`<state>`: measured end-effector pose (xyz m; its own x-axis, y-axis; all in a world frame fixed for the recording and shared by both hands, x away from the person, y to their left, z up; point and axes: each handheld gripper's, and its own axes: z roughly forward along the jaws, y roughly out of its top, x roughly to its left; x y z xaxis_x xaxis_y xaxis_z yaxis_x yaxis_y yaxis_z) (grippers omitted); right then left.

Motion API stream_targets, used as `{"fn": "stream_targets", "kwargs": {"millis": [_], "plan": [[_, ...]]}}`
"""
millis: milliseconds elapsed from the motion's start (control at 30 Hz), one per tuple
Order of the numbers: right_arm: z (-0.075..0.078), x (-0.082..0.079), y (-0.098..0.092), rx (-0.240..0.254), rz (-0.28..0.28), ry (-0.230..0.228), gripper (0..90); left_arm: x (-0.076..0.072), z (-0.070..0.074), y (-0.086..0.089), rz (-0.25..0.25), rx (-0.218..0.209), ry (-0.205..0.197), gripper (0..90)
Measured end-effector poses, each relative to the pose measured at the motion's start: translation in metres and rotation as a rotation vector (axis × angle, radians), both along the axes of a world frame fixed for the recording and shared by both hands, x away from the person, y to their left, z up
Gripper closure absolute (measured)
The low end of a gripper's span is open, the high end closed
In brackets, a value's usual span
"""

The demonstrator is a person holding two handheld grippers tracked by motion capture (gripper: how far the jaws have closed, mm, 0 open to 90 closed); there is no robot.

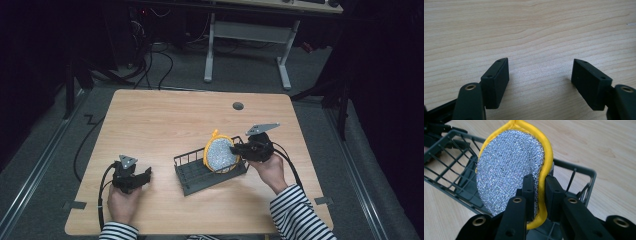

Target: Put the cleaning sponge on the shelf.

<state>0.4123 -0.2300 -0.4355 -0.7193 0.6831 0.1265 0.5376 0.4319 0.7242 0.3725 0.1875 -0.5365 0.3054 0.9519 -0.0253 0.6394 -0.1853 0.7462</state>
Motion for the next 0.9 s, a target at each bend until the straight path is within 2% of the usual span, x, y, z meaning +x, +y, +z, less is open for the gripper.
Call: {"fn": "stream_targets", "kwargs": {"millis": [133, 300, 467, 900], "plan": [[0.002, -0.001, 0.001, 0.001, 0.004, -0.003, 77.3, 0.000, 0.000, 0.000, 0.000, 0.000, 0.000, 31.1], [0.002, -0.001, -0.002, 0.014, -0.008, 0.005, 62.7, 0.000, 0.000, 0.000, 0.000, 0.000, 0.000, 31.1], [0.009, -0.005, -0.007, 0.028, -0.038, -0.035, 51.6, 0.000, 0.000, 0.000, 0.000, -0.001, 0.001, 31.1], [0.029, -0.013, -0.035, 0.078, -0.126, -0.095, 48.7, 0.000, 0.000, 0.000, 0.000, -0.001, 0.000, 31.1]]}}
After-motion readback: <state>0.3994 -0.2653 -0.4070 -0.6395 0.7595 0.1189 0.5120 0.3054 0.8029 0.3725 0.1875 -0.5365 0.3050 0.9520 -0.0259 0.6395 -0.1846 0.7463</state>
